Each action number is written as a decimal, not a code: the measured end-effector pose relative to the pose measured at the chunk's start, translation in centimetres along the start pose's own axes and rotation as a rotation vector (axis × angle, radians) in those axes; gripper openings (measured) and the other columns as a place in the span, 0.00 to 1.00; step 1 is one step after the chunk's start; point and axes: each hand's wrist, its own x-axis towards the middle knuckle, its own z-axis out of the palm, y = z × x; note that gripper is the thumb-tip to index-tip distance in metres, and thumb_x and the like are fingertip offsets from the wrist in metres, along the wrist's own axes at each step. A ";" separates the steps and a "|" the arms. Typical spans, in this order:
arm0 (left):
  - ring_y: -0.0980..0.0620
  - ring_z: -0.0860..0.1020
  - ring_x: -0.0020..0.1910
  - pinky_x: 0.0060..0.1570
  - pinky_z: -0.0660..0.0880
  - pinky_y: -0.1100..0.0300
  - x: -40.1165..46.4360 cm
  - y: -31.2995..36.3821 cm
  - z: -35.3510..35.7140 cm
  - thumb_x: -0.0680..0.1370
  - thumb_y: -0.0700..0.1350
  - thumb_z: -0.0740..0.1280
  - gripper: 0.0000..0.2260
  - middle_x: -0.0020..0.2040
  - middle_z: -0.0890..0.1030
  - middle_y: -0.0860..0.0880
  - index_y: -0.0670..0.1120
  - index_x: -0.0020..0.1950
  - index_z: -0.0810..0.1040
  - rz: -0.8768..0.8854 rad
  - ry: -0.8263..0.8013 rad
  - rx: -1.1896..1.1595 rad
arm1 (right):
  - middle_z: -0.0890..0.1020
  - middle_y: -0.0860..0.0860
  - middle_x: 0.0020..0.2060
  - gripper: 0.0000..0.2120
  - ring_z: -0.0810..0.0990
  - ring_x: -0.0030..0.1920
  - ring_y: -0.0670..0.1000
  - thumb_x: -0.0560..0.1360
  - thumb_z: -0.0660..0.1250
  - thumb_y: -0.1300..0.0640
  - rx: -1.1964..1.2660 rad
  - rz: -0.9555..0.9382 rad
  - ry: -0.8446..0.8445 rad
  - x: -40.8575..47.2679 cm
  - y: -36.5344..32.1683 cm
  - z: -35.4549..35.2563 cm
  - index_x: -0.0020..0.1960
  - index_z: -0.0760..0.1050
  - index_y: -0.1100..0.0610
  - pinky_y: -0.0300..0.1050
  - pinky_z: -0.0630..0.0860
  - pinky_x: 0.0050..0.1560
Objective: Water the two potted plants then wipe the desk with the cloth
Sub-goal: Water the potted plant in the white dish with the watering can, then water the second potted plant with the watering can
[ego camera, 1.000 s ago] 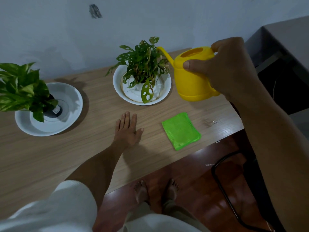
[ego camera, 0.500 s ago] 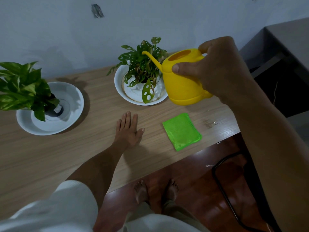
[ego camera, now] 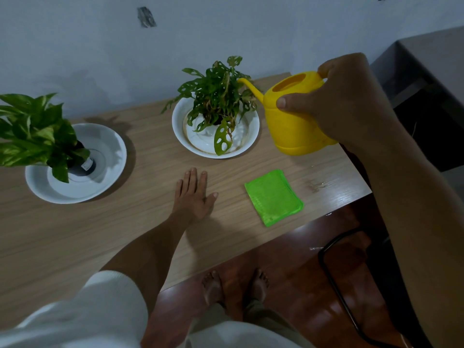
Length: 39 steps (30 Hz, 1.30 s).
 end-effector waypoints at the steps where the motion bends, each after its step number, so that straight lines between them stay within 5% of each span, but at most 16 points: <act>1: 0.48 0.33 0.83 0.80 0.33 0.47 0.0 0.0 0.0 0.83 0.67 0.47 0.35 0.85 0.34 0.46 0.55 0.85 0.38 0.000 -0.001 0.002 | 0.82 0.62 0.55 0.34 0.82 0.55 0.61 0.70 0.75 0.38 0.018 0.023 0.016 0.2 -0.1 0.1 0.59 0.77 0.66 0.51 0.77 0.50; 4: 0.47 0.33 0.84 0.80 0.33 0.47 0.0 0.0 0.0 0.84 0.67 0.48 0.35 0.85 0.35 0.46 0.55 0.85 0.39 0.004 0.009 -0.001 | 0.78 0.56 0.55 0.39 0.77 0.55 0.54 0.66 0.79 0.37 0.079 0.088 0.058 0.9 -0.4 0.6 0.65 0.75 0.63 0.46 0.69 0.49; 8: 0.48 0.33 0.84 0.80 0.33 0.47 -0.1 -0.1 0.1 0.84 0.67 0.48 0.35 0.85 0.35 0.46 0.55 0.85 0.39 0.009 0.013 -0.017 | 0.72 0.53 0.49 0.31 0.72 0.49 0.51 0.66 0.79 0.37 0.095 0.090 0.069 1.4 -1.0 1.3 0.55 0.73 0.58 0.43 0.65 0.46; 13: 0.48 0.33 0.83 0.81 0.33 0.46 -0.1 -0.2 0.1 0.84 0.67 0.47 0.35 0.85 0.34 0.46 0.55 0.85 0.38 0.013 0.008 -0.012 | 0.78 0.55 0.57 0.40 0.75 0.54 0.51 0.66 0.79 0.37 0.133 0.058 0.086 1.1 -2.3 1.7 0.67 0.74 0.61 0.44 0.68 0.49; 24: 0.48 0.32 0.83 0.81 0.33 0.46 -0.1 -0.1 -0.2 0.84 0.67 0.47 0.35 0.84 0.33 0.46 0.55 0.85 0.37 0.014 -0.008 -0.003 | 0.81 0.63 0.60 0.41 0.81 0.58 0.61 0.63 0.81 0.39 0.156 0.093 -0.003 -0.5 -2.6 0.9 0.64 0.76 0.67 0.63 0.79 0.58; 28: 0.48 0.31 0.83 0.81 0.33 0.47 -0.1 -0.1 -0.4 0.84 0.67 0.47 0.35 0.84 0.33 0.46 0.54 0.85 0.37 0.018 -0.018 0.004 | 0.80 0.60 0.60 0.41 0.79 0.54 0.55 0.63 0.82 0.40 0.183 0.143 -0.005 -0.9 -1.3 0.9 0.66 0.75 0.64 0.59 0.79 0.59; 32: 0.48 0.32 0.83 0.81 0.33 0.47 -0.4 -0.3 -0.6 0.84 0.67 0.47 0.35 0.84 0.33 0.45 0.54 0.85 0.37 0.033 -0.016 0.009 | 0.81 0.63 0.58 0.38 0.80 0.54 0.59 0.64 0.82 0.41 0.171 0.139 0.056 -1.1 -0.4 1.0 0.63 0.76 0.66 0.60 0.79 0.57; 36: 0.47 0.34 0.84 0.81 0.36 0.46 -0.5 -0.5 -1.5 0.84 0.66 0.52 0.36 0.85 0.35 0.45 0.54 0.86 0.40 0.046 -0.060 0.005 | 0.77 0.55 0.46 0.27 0.76 0.46 0.54 0.65 0.80 0.39 0.159 0.106 0.098 -1.3 0.6 1.7 0.52 0.78 0.58 0.44 0.72 0.40; 39: 0.46 0.37 0.84 0.82 0.40 0.45 -0.7 -0.5 -2.5 0.84 0.63 0.57 0.37 0.85 0.38 0.44 0.52 0.86 0.44 0.050 -0.083 0.005 | 0.81 0.58 0.53 0.30 0.79 0.53 0.57 0.67 0.78 0.39 0.172 0.066 0.125 -1.7 1.3 2.5 0.57 0.78 0.60 0.46 0.73 0.47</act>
